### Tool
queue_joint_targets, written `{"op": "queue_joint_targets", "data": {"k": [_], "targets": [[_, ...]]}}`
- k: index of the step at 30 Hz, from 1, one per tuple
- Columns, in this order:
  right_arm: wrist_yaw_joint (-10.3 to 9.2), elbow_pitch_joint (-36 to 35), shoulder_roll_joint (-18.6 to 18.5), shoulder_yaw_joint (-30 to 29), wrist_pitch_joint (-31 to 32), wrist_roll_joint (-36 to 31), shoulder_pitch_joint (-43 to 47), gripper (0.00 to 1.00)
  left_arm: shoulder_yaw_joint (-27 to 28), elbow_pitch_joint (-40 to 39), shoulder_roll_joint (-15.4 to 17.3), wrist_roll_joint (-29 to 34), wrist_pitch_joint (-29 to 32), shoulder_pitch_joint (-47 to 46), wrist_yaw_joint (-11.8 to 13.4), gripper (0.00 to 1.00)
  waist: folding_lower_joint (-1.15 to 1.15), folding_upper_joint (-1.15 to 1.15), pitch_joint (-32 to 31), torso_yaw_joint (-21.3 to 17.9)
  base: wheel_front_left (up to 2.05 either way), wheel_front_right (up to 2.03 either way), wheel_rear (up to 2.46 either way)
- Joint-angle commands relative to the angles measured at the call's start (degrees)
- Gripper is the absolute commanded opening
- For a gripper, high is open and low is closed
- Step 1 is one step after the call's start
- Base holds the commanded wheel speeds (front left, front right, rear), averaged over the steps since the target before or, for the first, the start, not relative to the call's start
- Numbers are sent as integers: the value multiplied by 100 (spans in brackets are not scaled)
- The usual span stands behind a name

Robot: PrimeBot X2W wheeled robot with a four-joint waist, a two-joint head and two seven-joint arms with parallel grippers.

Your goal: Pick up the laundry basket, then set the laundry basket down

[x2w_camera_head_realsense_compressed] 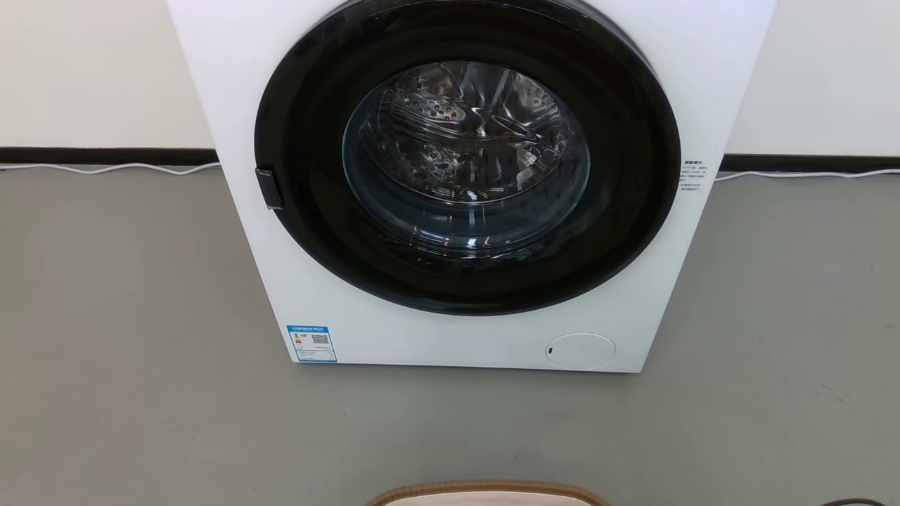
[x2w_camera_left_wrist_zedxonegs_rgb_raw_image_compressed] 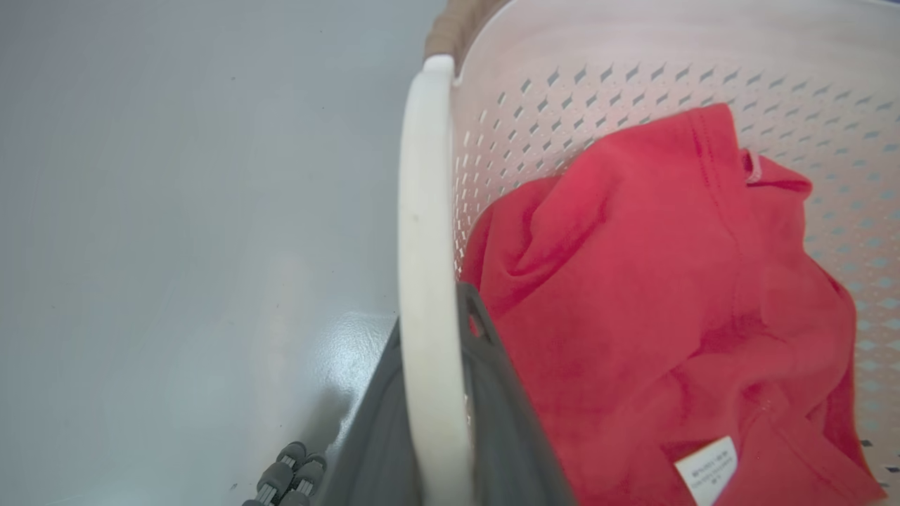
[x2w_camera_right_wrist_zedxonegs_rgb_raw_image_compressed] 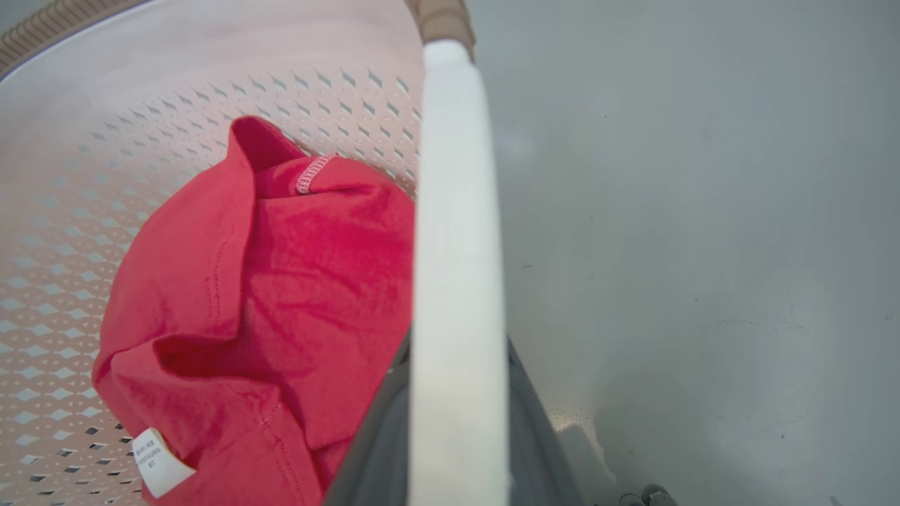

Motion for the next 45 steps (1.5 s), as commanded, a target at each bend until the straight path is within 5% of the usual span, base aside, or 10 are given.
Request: {"op": "queue_joint_targets", "data": {"k": [1,45], "targets": [[102,-9,-19,195,-25,-14,-3,0,129,10,242,-49,-197,-239,80,0,0,0,5,-2,0,0,0],[102,127,-19,987,-224,807,-155,0,-260,66,242,-407,-253,-272,101,0,0,0,87,-10,0,0,0]]}}
